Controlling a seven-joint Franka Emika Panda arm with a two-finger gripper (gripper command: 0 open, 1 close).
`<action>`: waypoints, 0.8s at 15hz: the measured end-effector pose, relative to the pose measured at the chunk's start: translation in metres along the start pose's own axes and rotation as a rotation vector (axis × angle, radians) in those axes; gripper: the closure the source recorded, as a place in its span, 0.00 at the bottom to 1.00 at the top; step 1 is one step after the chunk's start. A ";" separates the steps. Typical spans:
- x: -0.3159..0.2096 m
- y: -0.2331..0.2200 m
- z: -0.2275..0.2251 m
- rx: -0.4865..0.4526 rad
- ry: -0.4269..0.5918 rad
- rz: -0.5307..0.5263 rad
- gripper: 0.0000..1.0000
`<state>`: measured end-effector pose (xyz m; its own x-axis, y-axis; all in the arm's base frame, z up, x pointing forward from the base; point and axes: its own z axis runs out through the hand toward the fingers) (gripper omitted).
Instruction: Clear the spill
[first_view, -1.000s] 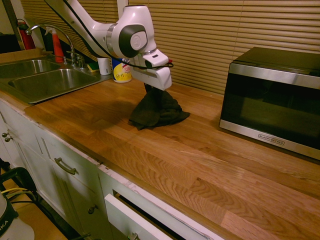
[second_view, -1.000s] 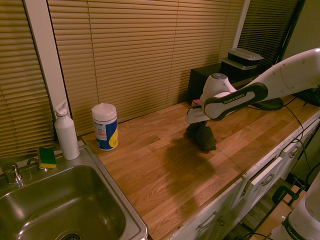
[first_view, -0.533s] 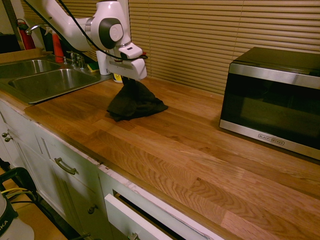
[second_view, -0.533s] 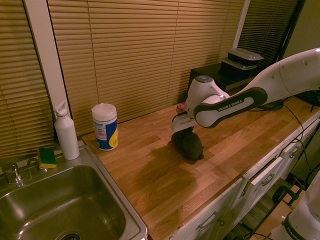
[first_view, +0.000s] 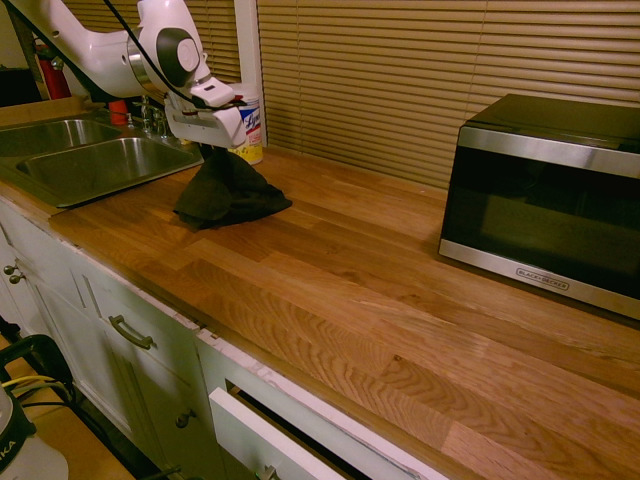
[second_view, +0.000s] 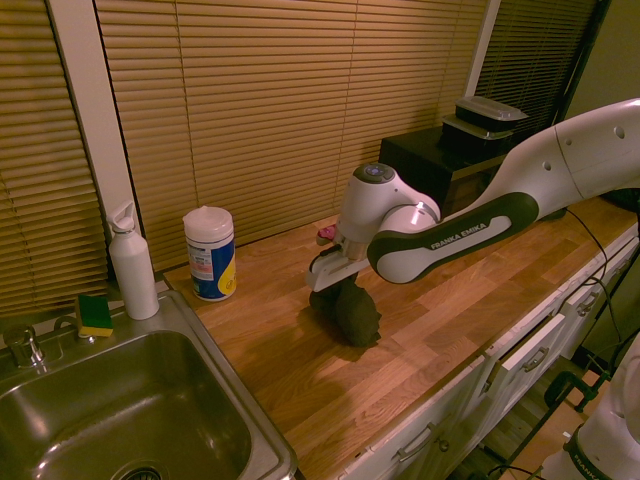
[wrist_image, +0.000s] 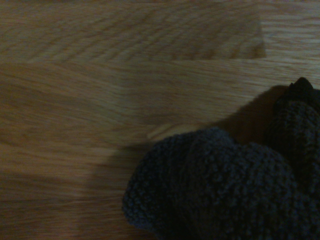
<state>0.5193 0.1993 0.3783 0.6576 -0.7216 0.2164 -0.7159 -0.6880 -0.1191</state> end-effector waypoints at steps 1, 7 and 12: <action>-0.004 -0.008 -0.001 0.000 0.000 -0.010 1.00; -0.019 -0.040 0.010 -0.011 -0.015 -0.048 0.00; -0.016 -0.049 0.017 -0.012 -0.020 -0.046 0.00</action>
<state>0.5476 0.2429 0.3643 0.6948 -0.6904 0.2015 -0.6870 -0.7200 -0.0980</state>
